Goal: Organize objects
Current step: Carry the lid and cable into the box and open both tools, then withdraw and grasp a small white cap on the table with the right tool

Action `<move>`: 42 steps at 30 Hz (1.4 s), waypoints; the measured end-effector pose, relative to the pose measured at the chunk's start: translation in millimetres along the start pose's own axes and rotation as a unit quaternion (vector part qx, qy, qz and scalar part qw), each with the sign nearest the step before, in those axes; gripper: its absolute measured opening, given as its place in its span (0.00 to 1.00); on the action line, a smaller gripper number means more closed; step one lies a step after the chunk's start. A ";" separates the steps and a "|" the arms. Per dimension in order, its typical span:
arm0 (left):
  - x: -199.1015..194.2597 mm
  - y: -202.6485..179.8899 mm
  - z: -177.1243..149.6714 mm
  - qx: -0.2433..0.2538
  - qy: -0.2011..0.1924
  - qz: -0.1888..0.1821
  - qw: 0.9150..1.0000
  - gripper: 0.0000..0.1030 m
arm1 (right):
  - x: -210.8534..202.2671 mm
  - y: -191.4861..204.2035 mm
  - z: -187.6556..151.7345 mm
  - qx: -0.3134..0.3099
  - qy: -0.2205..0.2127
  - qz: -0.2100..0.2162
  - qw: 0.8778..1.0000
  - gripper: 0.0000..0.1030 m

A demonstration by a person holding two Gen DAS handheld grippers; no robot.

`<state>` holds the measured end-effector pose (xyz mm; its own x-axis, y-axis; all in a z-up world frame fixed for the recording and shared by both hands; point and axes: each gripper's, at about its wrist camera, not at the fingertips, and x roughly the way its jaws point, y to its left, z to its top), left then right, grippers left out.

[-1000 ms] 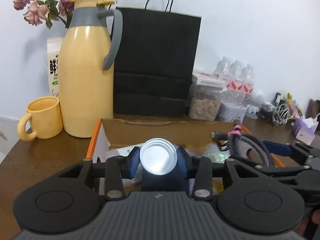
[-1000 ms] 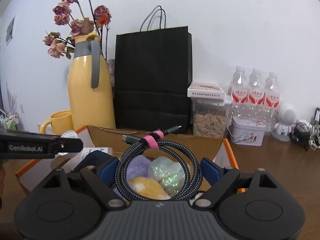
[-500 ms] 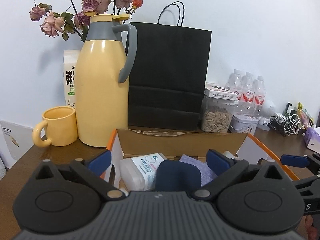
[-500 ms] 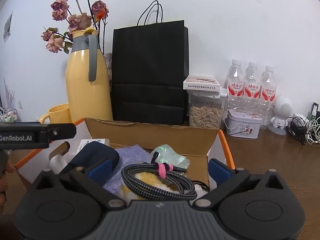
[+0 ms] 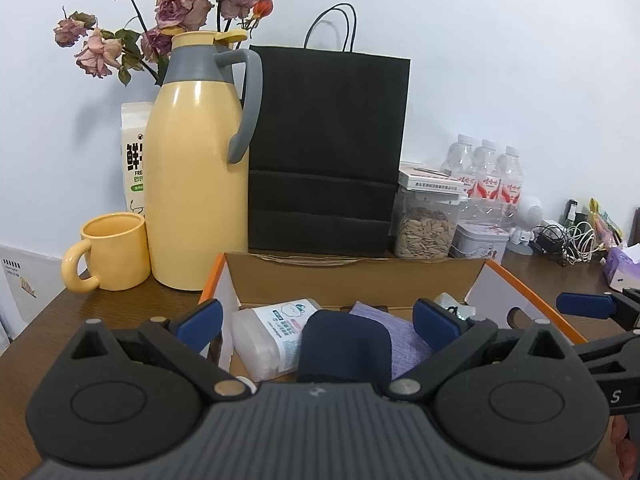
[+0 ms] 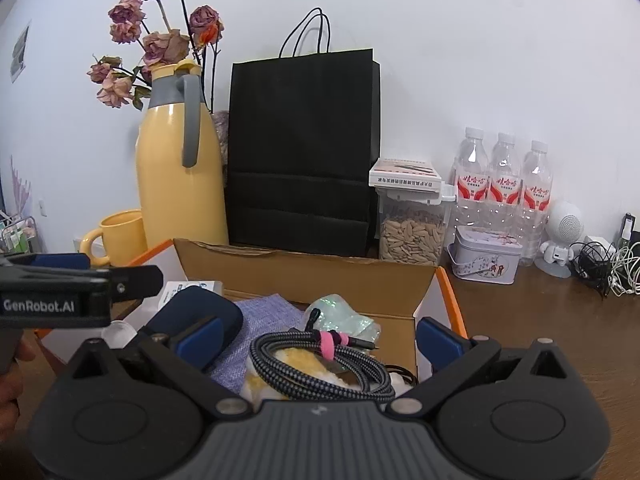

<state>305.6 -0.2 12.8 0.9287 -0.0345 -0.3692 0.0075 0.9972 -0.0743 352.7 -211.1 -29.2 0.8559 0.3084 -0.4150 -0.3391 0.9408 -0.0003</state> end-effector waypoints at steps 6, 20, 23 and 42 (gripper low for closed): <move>-18.5 -2.7 -7.7 -0.003 -0.018 0.001 1.000 1.00 | -18.2 2.3 -2.3 -0.008 -0.014 -0.010 1.000 1.00; -62.8 -7.8 -49.1 0.024 0.034 -0.012 0.999 1.00 | -78.2 -3.1 -56.7 -0.010 0.018 -0.033 0.999 1.00; -67.9 -6.1 -58.7 0.025 0.047 -0.012 0.999 1.00 | -84.0 -6.5 -72.7 -0.005 0.043 -0.037 0.998 1.00; -74.0 8.5 -84.2 0.006 0.106 -0.020 0.994 1.00 | -72.9 -7.5 -99.8 0.010 0.109 -0.012 0.994 0.49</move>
<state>205.7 5.2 -38.6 0.8284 -0.0852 -0.5536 0.0479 0.9955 -0.0815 253.8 -254.7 -89.7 0.7581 0.2494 -0.6026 -0.3092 0.9510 0.0046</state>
